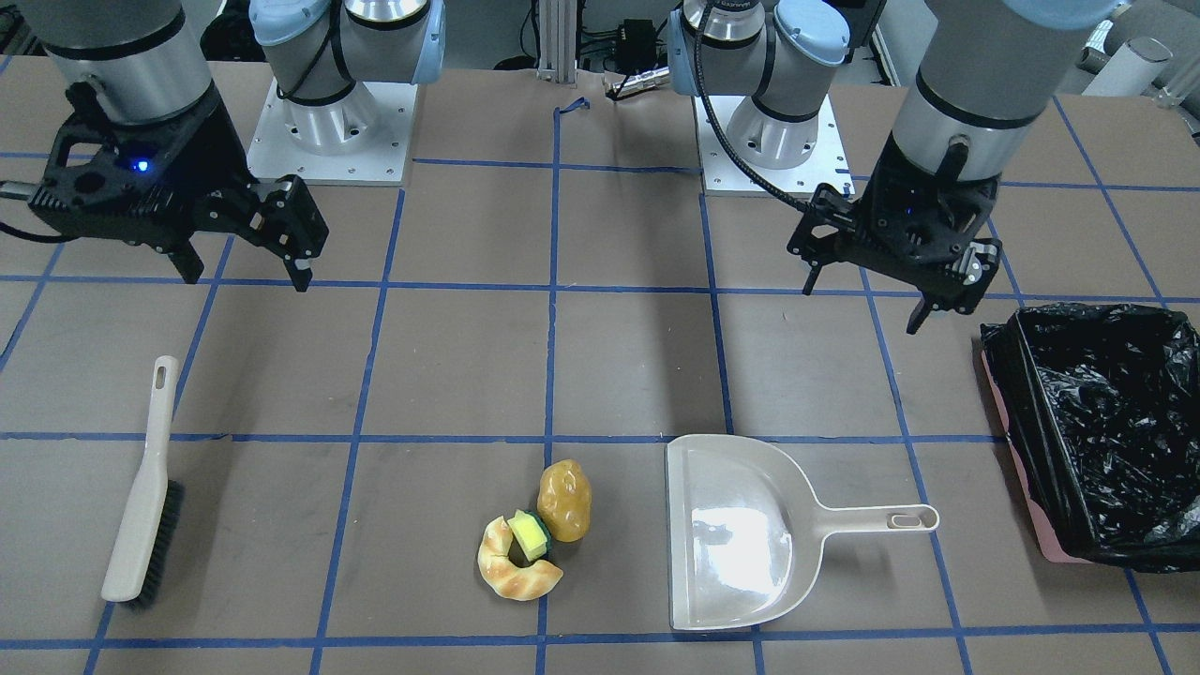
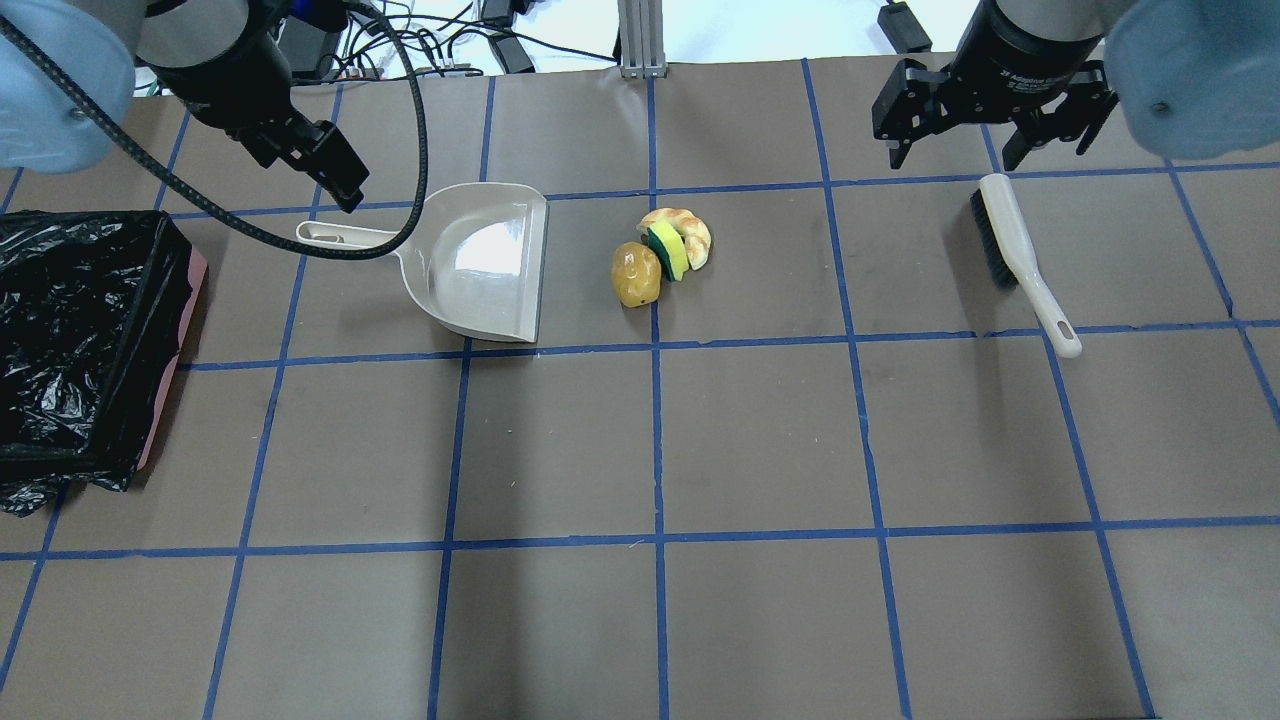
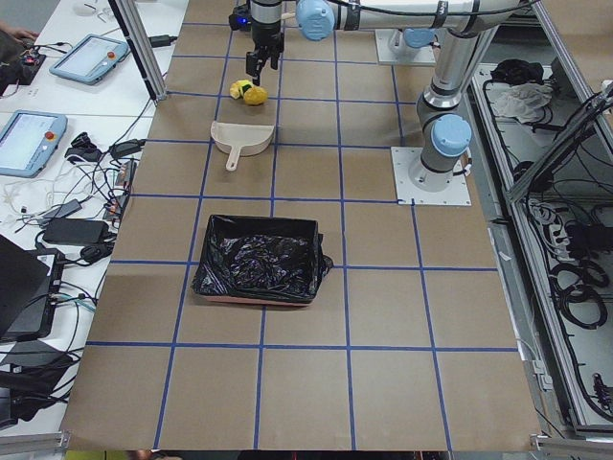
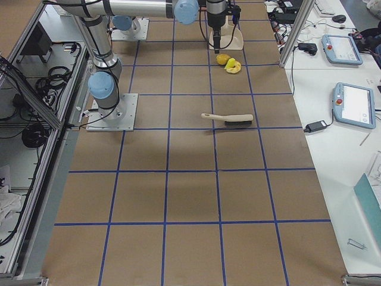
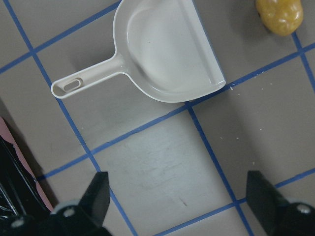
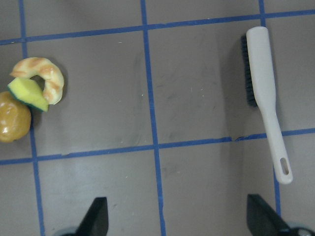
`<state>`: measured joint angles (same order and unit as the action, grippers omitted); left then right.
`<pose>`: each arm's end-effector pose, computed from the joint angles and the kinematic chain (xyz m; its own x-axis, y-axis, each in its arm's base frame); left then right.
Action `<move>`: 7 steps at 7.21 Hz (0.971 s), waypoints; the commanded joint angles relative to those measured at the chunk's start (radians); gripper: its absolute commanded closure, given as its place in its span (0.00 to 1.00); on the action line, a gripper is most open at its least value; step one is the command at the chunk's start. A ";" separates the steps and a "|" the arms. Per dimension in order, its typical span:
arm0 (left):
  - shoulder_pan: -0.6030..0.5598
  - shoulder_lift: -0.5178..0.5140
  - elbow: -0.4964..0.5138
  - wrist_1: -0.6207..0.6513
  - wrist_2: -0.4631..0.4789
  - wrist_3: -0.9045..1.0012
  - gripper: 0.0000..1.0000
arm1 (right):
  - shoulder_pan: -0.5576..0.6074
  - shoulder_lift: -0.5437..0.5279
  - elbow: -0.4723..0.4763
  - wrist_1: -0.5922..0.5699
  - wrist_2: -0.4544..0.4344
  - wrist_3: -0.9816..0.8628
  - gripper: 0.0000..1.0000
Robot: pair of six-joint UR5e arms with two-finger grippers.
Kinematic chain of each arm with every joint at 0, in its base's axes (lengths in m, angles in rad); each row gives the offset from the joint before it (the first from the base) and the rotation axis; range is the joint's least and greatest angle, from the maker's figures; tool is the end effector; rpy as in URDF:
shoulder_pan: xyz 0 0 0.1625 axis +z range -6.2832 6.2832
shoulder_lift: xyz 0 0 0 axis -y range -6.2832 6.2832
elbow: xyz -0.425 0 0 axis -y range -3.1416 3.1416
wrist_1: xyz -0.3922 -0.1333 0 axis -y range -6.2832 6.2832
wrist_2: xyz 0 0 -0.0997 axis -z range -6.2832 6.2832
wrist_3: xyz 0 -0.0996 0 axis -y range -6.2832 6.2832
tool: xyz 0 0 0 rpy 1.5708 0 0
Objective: Sweep and dump trash into bin
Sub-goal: 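Lower the left gripper onto the white dustpan handle and grasp it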
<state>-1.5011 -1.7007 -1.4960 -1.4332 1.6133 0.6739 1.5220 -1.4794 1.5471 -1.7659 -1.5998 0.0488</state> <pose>-0.0902 -0.5619 0.4714 -0.8219 0.5633 -0.0845 0.5676 0.8224 -0.0380 0.1038 -0.5473 0.4731 -0.9947 0.1007 0.0225 0.0970 0.9870 -0.1283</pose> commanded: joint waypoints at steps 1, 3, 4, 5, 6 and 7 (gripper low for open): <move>0.042 -0.063 0.002 0.019 -0.006 0.210 0.00 | -0.078 0.094 -0.002 -0.049 -0.038 -0.036 0.00; 0.076 -0.152 0.000 0.103 0.000 0.474 0.00 | -0.162 0.173 0.001 -0.085 -0.040 -0.157 0.00; 0.076 -0.193 0.000 0.128 0.003 0.563 0.00 | -0.216 0.210 0.005 -0.086 -0.043 -0.212 0.00; 0.076 -0.226 -0.001 0.111 0.002 0.593 0.00 | -0.239 0.282 0.013 -0.086 -0.073 -0.272 0.00; 0.082 -0.258 0.002 0.137 -0.007 0.617 0.00 | -0.261 0.310 0.016 -0.078 -0.080 -0.279 0.00; 0.082 -0.284 0.010 0.234 -0.012 0.742 0.02 | -0.264 0.348 0.045 -0.080 -0.080 -0.283 0.00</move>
<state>-1.4212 -1.9492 -1.4930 -1.2797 1.6079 1.3068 1.2728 -1.1794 1.5679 -1.8463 -1.6740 -0.2190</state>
